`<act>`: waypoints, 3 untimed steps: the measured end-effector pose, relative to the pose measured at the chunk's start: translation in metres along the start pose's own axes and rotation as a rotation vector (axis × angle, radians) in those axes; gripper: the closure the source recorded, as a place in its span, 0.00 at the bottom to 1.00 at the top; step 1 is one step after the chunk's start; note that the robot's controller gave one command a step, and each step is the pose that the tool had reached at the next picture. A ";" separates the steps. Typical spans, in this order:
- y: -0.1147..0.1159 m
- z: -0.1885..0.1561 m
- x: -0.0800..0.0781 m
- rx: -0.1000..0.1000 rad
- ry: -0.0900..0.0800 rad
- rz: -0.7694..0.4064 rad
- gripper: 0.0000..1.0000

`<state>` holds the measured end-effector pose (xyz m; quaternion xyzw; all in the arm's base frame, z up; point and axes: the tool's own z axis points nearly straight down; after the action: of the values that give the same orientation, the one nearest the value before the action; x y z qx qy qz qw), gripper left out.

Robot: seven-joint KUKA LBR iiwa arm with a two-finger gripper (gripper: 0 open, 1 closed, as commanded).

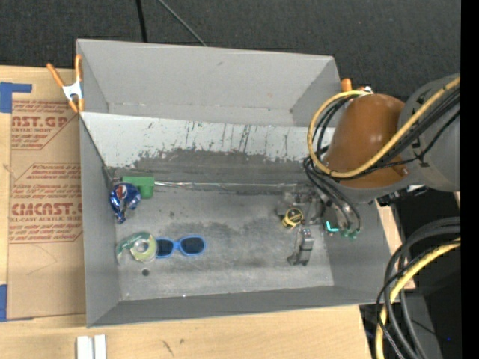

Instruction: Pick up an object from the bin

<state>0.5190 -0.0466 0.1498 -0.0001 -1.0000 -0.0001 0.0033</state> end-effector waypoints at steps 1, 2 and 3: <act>-0.056 0.083 -0.037 0.001 -0.010 -0.035 0.00; -0.054 0.077 -0.038 0.001 -0.012 -0.038 1.00; -0.038 -0.089 -0.029 0.003 -0.018 -0.066 1.00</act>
Offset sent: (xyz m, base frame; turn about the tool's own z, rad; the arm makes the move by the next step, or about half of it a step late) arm 0.0356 -0.0542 -0.0798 -0.0377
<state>0.5487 -0.0843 0.2383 0.0330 -0.9994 0.0011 -0.0056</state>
